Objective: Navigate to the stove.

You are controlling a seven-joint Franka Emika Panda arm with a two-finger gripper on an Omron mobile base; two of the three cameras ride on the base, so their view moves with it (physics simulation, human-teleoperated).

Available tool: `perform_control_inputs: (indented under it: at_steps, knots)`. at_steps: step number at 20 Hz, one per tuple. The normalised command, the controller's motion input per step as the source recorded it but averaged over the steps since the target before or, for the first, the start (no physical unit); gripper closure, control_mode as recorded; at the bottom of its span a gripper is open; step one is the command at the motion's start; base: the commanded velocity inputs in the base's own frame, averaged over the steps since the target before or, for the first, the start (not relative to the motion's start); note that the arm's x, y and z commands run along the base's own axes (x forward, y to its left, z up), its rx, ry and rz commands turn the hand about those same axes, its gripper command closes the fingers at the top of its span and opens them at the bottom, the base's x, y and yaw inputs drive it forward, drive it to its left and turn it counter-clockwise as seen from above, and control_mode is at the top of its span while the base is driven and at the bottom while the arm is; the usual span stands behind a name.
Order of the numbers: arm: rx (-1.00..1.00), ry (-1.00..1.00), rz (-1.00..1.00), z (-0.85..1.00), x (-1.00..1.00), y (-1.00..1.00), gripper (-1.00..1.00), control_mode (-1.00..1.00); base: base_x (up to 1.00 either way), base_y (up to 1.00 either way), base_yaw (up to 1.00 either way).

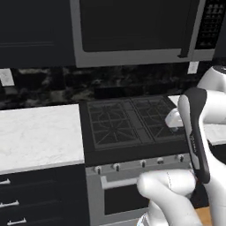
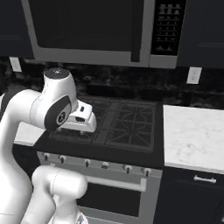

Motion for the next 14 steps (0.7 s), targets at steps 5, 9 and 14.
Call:
perform_control_inputs:
  at_steps: [5, 9, 14]
  knots:
    - [0.00, 0.00, 0.00, 0.00, 0.00, 0.00, -1.00, 1.00, 1.00, -0.04, 0.00]
    - [0.00, 0.00, 0.00, 0.00, 0.00, 0.00, -1.00, 1.00, 1.00, -0.07, 0.01]
    - [0.00, 0.00, 0.00, 0.00, 0.00, 0.00, -1.00, 1.00, 1.00, -0.38, 0.18]
